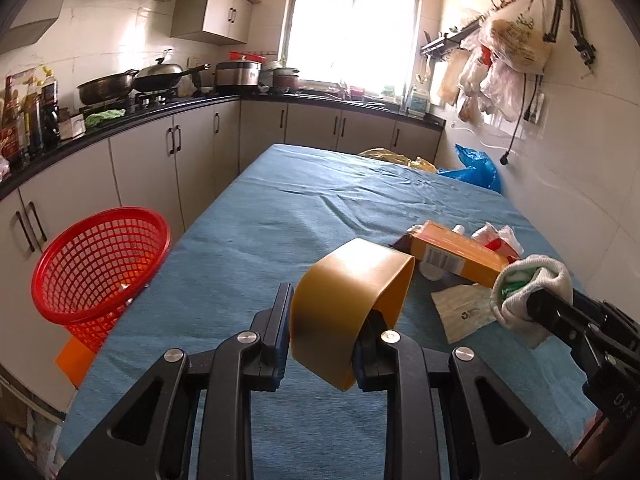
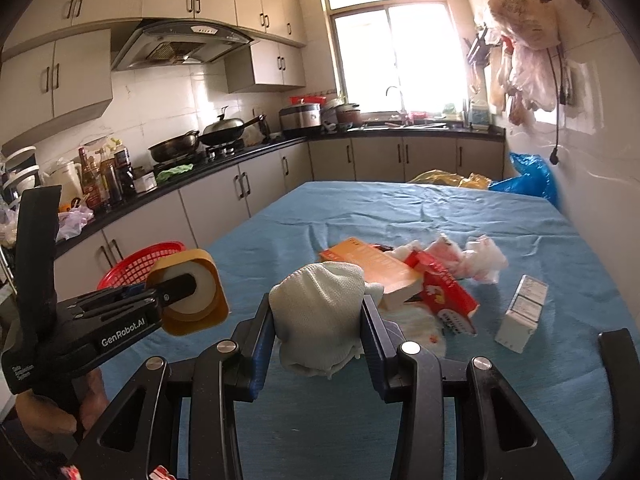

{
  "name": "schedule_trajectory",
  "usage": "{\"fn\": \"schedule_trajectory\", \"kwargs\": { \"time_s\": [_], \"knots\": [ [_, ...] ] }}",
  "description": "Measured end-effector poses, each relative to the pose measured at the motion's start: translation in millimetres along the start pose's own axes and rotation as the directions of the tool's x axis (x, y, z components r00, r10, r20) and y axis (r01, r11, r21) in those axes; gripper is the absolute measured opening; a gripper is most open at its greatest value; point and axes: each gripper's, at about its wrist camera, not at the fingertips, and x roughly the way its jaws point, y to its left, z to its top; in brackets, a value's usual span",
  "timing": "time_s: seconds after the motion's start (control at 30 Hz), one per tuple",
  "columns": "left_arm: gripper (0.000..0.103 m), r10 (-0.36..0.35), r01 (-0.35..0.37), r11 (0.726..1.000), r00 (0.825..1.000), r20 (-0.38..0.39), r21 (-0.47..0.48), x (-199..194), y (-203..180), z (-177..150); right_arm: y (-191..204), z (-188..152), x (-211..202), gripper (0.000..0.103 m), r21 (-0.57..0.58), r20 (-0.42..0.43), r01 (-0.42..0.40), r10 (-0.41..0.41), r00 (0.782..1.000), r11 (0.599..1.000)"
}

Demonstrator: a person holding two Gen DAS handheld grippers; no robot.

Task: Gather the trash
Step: 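Hold the tape roll and white cloth lifted above the table, then carry the tape roll and cloth to the red basket and release both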

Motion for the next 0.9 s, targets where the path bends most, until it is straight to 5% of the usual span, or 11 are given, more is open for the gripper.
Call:
{"fn": "schedule_trajectory", "kwargs": {
  "time_s": [0.6, 0.9],
  "knots": [
    [0.024, 0.034, -0.029, 0.995, 0.998, 0.05, -0.096, -32, 50, 3, 51, 21, 16, 0.044, -0.038, -0.084, -0.09, 0.086, 0.993, 0.995],
    [0.024, 0.107, -0.09, 0.97, 0.992, 0.067, -0.228, -45, 129, 25, 97, 64, 63, 0.044, -0.023, -0.181, -0.25, 0.242, 0.953, 0.968]
  ]
}}
